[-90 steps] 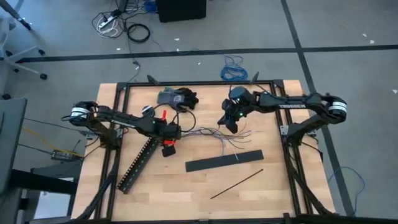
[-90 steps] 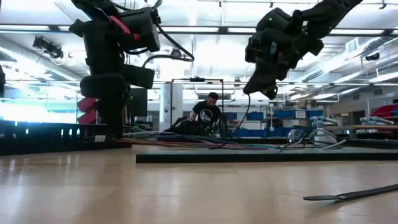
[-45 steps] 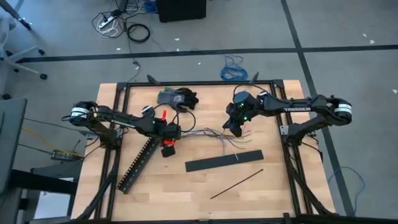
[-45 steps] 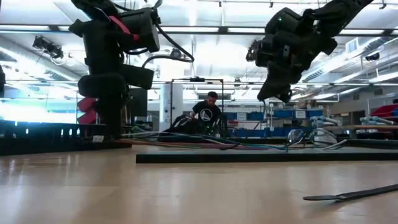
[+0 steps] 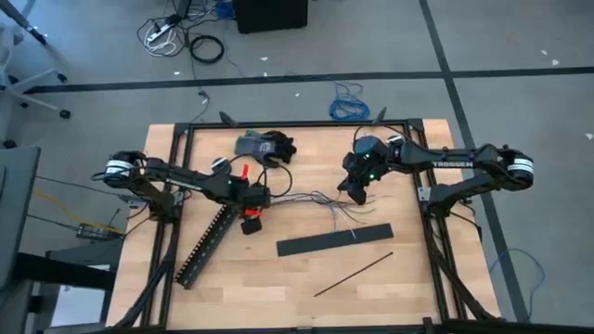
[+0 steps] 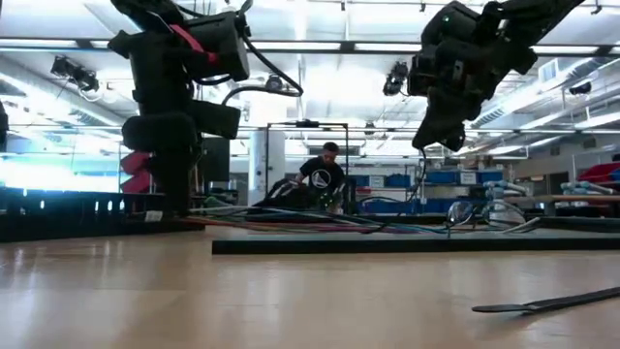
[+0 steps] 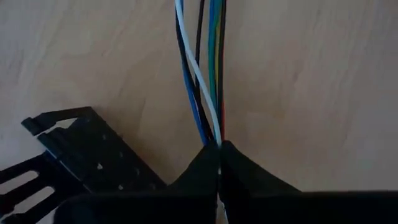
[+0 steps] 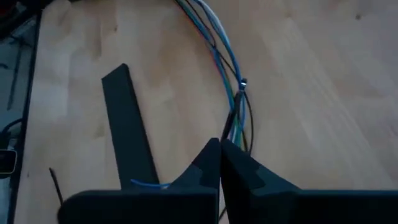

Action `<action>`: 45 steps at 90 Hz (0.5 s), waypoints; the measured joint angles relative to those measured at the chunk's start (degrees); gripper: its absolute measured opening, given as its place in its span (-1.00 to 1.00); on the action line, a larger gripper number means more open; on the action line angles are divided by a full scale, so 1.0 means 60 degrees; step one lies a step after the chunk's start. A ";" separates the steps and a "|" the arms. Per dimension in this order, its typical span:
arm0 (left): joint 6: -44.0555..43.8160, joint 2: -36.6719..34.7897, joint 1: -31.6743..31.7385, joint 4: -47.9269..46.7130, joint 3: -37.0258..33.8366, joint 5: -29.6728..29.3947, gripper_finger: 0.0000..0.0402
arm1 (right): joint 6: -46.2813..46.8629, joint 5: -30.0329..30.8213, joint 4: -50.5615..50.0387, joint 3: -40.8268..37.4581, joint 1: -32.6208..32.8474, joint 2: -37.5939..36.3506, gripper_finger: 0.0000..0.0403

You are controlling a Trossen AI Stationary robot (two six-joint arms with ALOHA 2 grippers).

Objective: Ziptie cables
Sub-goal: Wrap the black zip tie on the cable wires

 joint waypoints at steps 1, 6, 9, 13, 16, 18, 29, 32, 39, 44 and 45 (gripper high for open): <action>0.0002 0.0000 0.0000 -0.0002 0.0000 0.0020 -1.00 | -0.0001 0.0002 -0.0031 0.0000 0.0005 0.0000 -1.00; 0.0004 0.0000 0.0000 0.0000 0.0000 0.0125 -1.00 | -0.0010 0.0115 -0.0205 0.0000 0.0009 -0.0061 -1.00; 0.0005 0.0000 0.0000 -0.0001 0.0000 0.0163 -1.00 | 0.0000 0.0178 -0.0207 0.0000 0.0021 -0.0103 -1.00; 0.0007 0.0000 0.0000 0.0005 0.0000 0.0211 -1.00 | -0.0004 0.0234 -0.0196 0.0000 0.0031 -0.0152 -1.00; 0.0007 0.0000 0.0000 0.0007 -0.0001 0.0241 -1.00 | -0.0007 0.0278 -0.0284 0.0000 0.0031 -0.0202 -1.00; 0.0007 0.0000 0.0000 0.0006 -0.0004 0.0265 -1.00 | -0.0007 0.0281 -0.0318 0.0000 0.0031 -0.0235 -1.00; -0.0015 0.0000 0.0000 0.0004 -0.0004 0.0571 -1.00 | -0.0011 0.0330 -0.0429 0.0000 0.0031 -0.0438 -1.00; -0.0018 0.0000 0.0004 0.0012 -0.0004 0.0690 -1.00 | -0.0011 0.0356 -0.0475 0.0000 0.0033 -0.0466 -1.00; -0.0031 0.0000 0.0004 0.0082 -0.0004 0.0782 -1.00 | -0.0014 0.0313 -0.0527 0.0000 0.0035 -0.0499 -1.00; -0.0103 0.0000 0.0000 0.0159 -0.0004 0.0798 -1.00 | -0.0014 0.0195 -0.0488 0.0000 0.0035 -0.0493 -1.00; -0.0112 0.0000 0.0000 0.0173 -0.0004 0.0800 -1.00 | -0.0018 0.0145 -0.0476 0.0000 0.0035 -0.0487 -1.00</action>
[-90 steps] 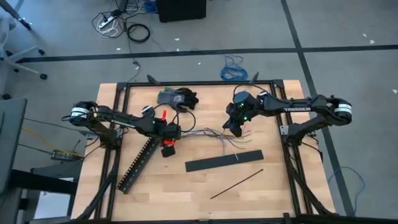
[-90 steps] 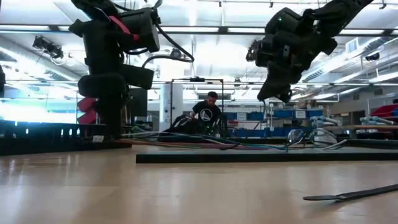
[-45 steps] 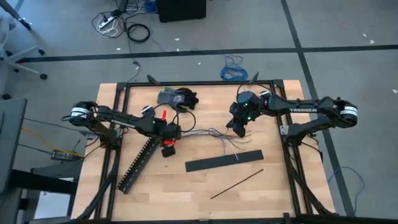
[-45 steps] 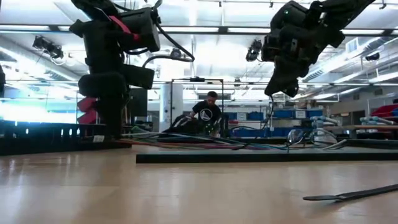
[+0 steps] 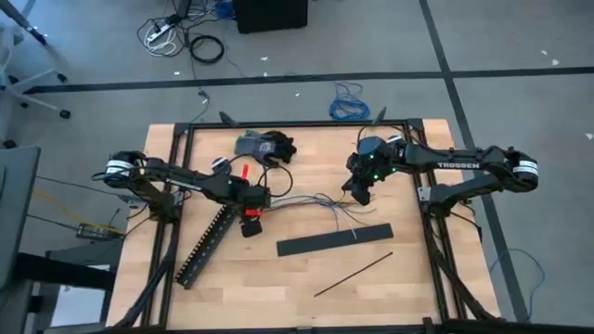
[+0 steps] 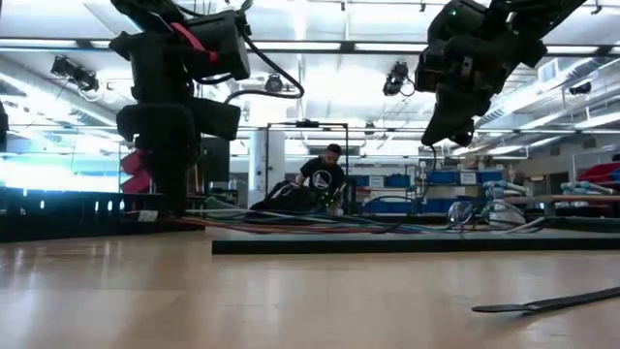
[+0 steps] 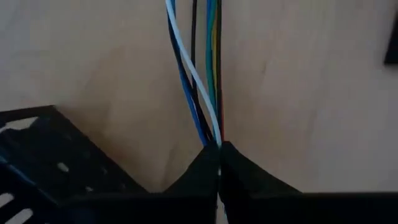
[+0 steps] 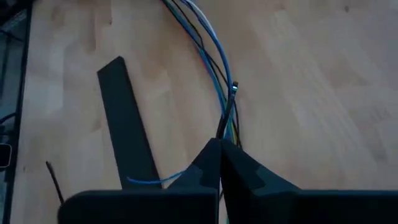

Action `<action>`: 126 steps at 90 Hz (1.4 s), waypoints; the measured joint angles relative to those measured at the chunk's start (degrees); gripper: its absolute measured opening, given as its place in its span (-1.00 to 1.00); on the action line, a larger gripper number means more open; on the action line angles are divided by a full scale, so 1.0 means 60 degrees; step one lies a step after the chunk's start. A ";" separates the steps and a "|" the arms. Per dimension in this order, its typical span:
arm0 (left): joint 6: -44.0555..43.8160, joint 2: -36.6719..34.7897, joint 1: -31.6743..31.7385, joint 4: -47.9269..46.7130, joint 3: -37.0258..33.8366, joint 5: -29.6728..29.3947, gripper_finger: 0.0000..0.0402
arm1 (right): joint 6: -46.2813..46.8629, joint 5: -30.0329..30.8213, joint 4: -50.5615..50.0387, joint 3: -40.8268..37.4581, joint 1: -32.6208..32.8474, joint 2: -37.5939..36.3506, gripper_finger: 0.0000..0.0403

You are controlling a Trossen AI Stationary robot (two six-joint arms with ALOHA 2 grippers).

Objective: Ziptie cables
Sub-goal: Wrap the black zip tie on the cable wires, then wrap the other black zip tie on the cable wires

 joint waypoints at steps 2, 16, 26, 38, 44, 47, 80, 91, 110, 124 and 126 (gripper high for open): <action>-0.0004 0.0000 0.0000 0.0028 0.0000 0.0001 -1.00 | -0.0037 -0.0109 0.0035 0.0000 0.0004 0.0020 -1.00; 0.0470 0.0000 -0.0065 0.0358 0.0000 -0.0070 -0.97 | -0.0223 -0.0628 0.0115 0.0000 0.0081 0.0083 -0.95; 0.1017 0.0000 -0.0250 0.0559 0.0000 -0.0065 -0.92 | -0.0248 -0.0768 0.0284 0.0000 0.0153 0.0083 -0.86; 0.1100 0.0000 -0.0350 0.0618 0.0000 0.0318 -0.84 | -0.0244 -0.0962 0.0352 0.0000 0.0266 0.0083 -0.67; 0.1103 0.0000 -0.0368 0.0656 0.0000 0.0315 -0.81 | -0.0238 -0.1012 0.0371 0.0000 0.0277 0.0083 -0.55; 0.1103 0.0000 -0.0368 0.0657 0.0000 0.0312 -0.79 | -0.0176 -0.1029 0.0364 0.0000 0.0280 0.0083 -0.48; 0.1225 0.0000 -0.0368 0.0690 0.0000 -0.0277 -0.73 | 0.0100 -0.1184 0.0602 0.0000 0.0277 0.0083 0.25; 0.1417 0.0000 -0.0368 0.0694 0.0000 -0.0319 -0.73 | -0.0066 -0.1588 0.0943 0.0000 0.0310 0.0087 0.41; 0.1723 -0.0062 -0.0368 0.0677 0.0000 -0.0447 -0.73 | -0.0375 -0.2021 0.1330 0.0174 0.0379 0.0087 0.53; 0.1983 -0.0430 -0.0368 0.0612 0.0000 -0.0674 -0.73 | -0.0595 -0.2002 0.1229 0.0336 0.0375 0.0087 0.53; 0.2040 -0.0555 -0.0368 0.0617 0.0000 -0.0739 -0.73 | -0.0635 -0.1999 0.1207 0.0350 0.0375 0.0087 0.53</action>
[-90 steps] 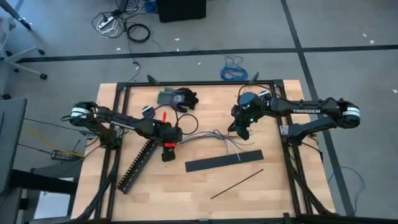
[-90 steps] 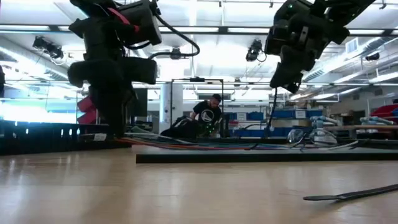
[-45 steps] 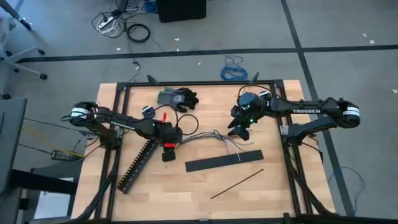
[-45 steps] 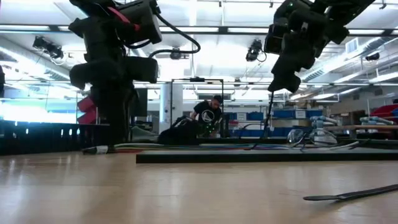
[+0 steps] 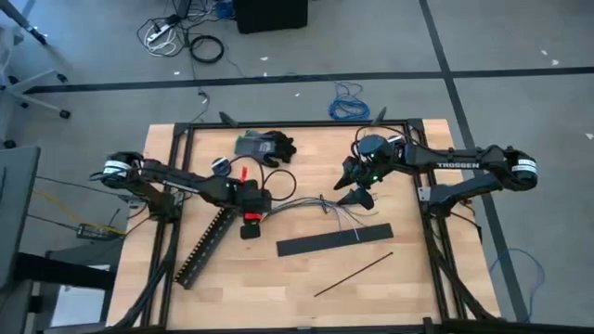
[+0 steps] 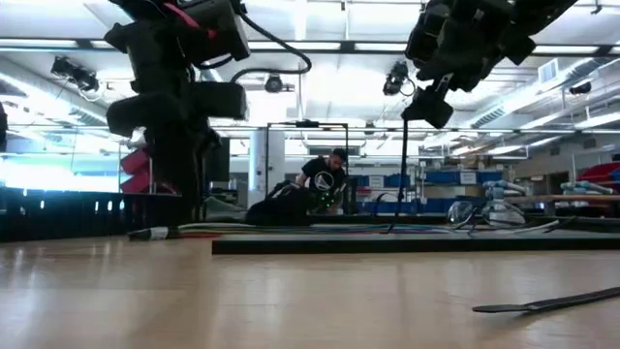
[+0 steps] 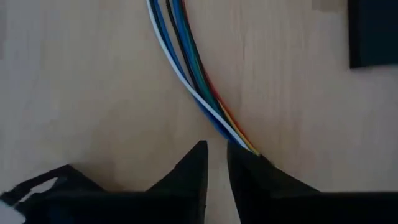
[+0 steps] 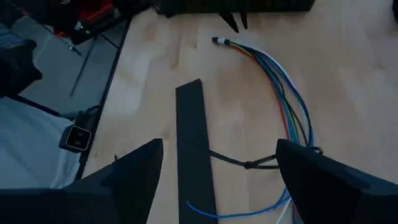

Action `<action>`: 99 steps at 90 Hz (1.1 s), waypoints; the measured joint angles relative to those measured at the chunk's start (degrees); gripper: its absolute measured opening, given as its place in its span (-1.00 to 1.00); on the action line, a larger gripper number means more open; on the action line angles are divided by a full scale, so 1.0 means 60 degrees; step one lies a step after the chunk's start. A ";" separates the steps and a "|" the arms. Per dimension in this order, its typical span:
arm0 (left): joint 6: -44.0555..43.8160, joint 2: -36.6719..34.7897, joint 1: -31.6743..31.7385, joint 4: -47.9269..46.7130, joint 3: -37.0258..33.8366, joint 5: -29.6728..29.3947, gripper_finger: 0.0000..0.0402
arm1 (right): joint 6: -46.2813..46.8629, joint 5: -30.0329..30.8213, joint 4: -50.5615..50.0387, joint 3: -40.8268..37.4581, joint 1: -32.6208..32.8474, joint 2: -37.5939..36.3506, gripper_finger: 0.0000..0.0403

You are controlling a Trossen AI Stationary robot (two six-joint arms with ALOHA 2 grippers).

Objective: Ziptie cables
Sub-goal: Wrap the other black zip tie on the cable wires

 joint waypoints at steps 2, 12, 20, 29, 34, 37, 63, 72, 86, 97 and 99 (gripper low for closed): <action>0.0069 -0.0141 0.0000 0.0001 0.0000 -0.0089 -0.73 | -0.0067 0.0007 -0.0003 0.0011 0.0000 0.0000 0.53; 0.0144 -0.0948 0.0000 0.0158 0.0000 -0.0582 -0.73 | -0.0542 0.0428 0.0341 0.0014 0.0073 0.0000 0.53; 0.0288 -0.1564 -0.0001 0.0548 0.0000 -0.0950 -0.73 | 0.0063 0.1086 0.1057 0.0012 0.0287 0.0004 0.53; 0.0312 -0.1996 -0.0086 0.1140 0.0011 -0.1430 -0.73 | 0.0687 0.0809 0.0765 0.0105 0.0672 0.0003 0.53; 0.0329 -0.2069 -0.0186 0.1385 0.0011 -0.1806 -0.73 | 0.0929 0.0868 0.0511 0.0105 0.1076 -0.0011 0.53; 0.0399 -0.2094 -0.0268 0.1591 0.0012 -0.2073 -0.73 | 0.1094 0.1147 0.0406 0.0105 0.1396 -0.0011 0.53; 0.0781 -0.2083 -0.0474 0.1615 0.0011 -0.2837 -0.73 | 0.3503 0.4586 -0.0965 0.0102 0.4458 -0.0102 0.53; 0.0837 -0.2079 -0.0495 0.1565 0.0011 -0.2828 -0.73 | 0.5317 0.5953 -0.1699 0.0098 0.5463 -0.0138 0.53; 0.0743 -0.2077 -0.0492 0.1441 0.0011 -0.2830 -0.73 | 0.9316 0.7424 -0.2689 0.0098 0.6853 -0.0087 0.53; 0.0604 -0.2075 -0.0492 0.1461 0.0011 -0.2815 -0.73 | 1.2523 0.8082 -0.3038 0.0098 0.7934 0.0107 0.53; 0.0604 -0.2072 -0.0495 0.1461 0.0011 -0.2799 -0.73 | 1.3053 0.8168 -0.3098 0.0098 0.8119 0.0168 0.53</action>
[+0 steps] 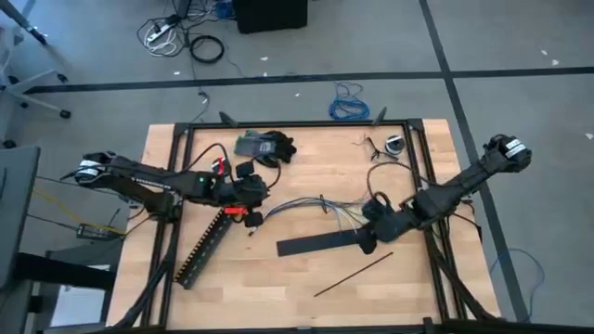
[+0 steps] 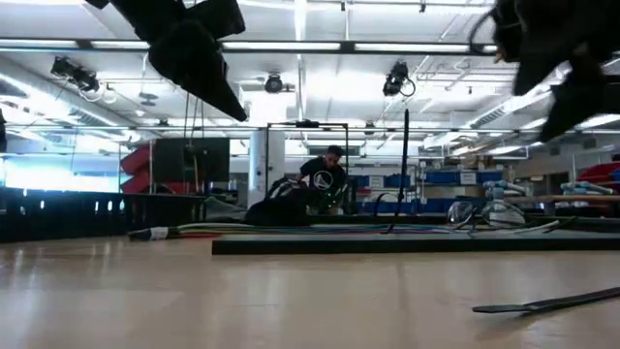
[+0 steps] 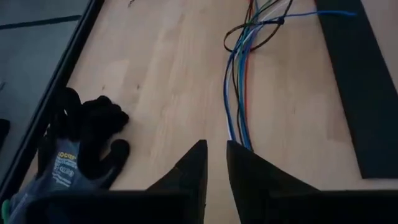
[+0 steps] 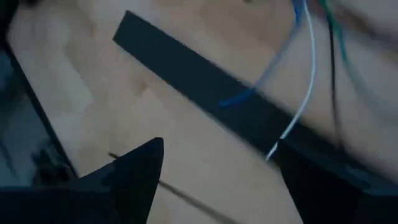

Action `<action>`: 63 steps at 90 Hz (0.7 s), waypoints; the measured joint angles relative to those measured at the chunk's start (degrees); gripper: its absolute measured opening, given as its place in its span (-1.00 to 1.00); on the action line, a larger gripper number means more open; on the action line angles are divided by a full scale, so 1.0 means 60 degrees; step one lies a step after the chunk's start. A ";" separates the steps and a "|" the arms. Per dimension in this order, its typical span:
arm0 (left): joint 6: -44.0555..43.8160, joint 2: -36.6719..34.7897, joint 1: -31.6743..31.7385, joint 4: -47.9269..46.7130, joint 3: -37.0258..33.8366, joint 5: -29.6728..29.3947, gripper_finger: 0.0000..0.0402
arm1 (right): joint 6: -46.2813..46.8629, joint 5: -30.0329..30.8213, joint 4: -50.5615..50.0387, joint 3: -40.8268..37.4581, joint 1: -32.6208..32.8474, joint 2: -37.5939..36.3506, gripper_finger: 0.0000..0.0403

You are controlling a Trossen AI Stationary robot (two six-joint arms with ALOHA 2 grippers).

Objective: Ziptie cables
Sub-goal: Wrap the other black zip tie on the cable wires

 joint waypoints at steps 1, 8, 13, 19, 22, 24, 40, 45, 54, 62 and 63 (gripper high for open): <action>0.0000 0.0001 -0.0001 -0.0002 0.0000 0.0004 -0.73 | 0.0304 0.0053 -0.0025 0.0000 0.0087 0.0038 0.53; 0.0000 0.0001 -0.0004 0.0024 0.0000 0.0009 -0.73 | 0.2212 0.0350 0.0092 0.0000 0.0577 0.0420 0.53; -0.0004 0.0001 -0.0001 0.0021 0.0000 0.0028 -0.73 | 0.3418 0.0496 0.0092 0.0000 0.0878 0.0820 0.53; -0.0007 0.0001 -0.0001 0.0034 0.0000 0.0028 -0.73 | 0.4630 0.0329 0.0212 0.0000 0.1137 0.1357 0.53; -0.0007 0.0001 -0.0002 0.0040 0.0000 0.0028 -0.73 | 0.5168 0.0190 0.0334 0.0000 0.1260 0.1640 0.53; -0.0007 0.0001 -0.0001 0.0046 0.0000 0.0031 -0.73 | 0.5544 0.0100 0.0434 0.0000 0.1353 0.1865 0.53; 0.0101 0.0002 -0.0001 0.0108 0.0000 0.0031 -0.73 | 0.6832 -0.0876 0.0832 0.0391 0.1657 0.3233 0.53; 0.0215 0.0001 -0.0001 0.0109 0.0000 0.0031 -0.73 | 0.6846 -0.0972 0.0675 0.0709 0.1610 0.3463 0.53; 0.0226 0.0004 -0.0001 0.0122 0.0000 0.0031 -0.73 | 0.6879 -0.0966 -0.0082 0.1372 0.1446 0.3668 0.53; 0.0290 0.0002 -0.0001 0.0124 0.0000 0.0080 -0.73 | 0.6915 -0.1101 -0.1229 0.2080 0.1312 0.3834 0.52; 0.0321 0.0002 -0.0001 0.0124 0.0000 0.0087 -0.73 | 0.6915 -0.1165 -0.1415 0.2161 0.1304 0.3855 0.52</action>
